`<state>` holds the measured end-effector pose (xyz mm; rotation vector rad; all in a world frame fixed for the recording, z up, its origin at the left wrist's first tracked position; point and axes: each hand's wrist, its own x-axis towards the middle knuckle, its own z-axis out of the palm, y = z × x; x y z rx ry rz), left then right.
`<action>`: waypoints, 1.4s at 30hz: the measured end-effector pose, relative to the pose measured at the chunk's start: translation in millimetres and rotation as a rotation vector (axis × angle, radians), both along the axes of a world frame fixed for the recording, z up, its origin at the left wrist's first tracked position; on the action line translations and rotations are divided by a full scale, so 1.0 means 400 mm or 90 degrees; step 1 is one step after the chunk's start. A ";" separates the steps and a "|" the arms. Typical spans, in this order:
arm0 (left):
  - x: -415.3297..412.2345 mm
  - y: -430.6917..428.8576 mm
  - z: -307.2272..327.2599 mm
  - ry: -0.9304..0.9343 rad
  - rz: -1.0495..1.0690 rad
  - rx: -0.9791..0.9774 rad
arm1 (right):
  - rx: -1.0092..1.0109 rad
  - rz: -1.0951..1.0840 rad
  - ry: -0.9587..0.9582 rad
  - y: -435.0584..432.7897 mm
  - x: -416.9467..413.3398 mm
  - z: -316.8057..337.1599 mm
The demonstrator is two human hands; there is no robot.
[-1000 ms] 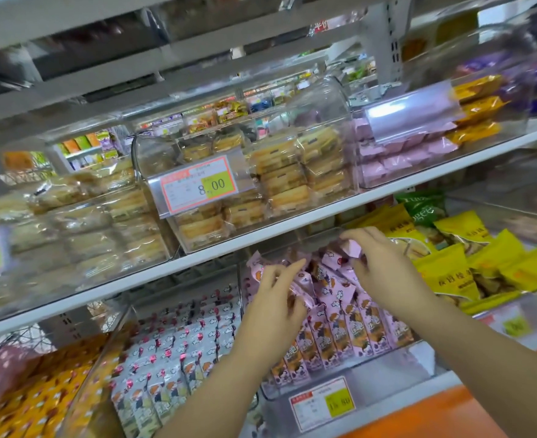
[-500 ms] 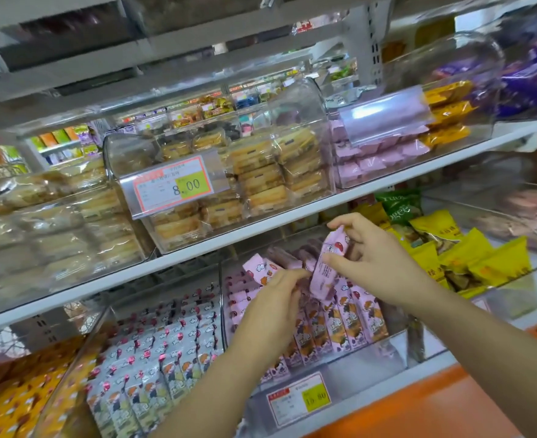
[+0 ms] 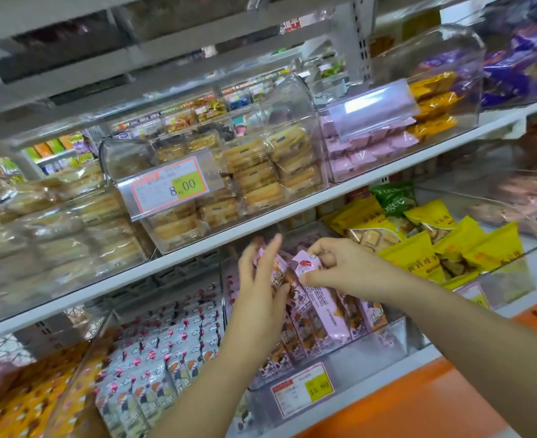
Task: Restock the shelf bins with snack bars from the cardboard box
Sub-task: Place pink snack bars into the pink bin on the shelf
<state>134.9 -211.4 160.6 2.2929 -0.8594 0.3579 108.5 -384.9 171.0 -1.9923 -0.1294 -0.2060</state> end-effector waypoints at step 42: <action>0.098 -0.037 -0.092 0.006 0.128 0.007 | -0.524 -0.240 -0.072 -0.002 0.082 -0.120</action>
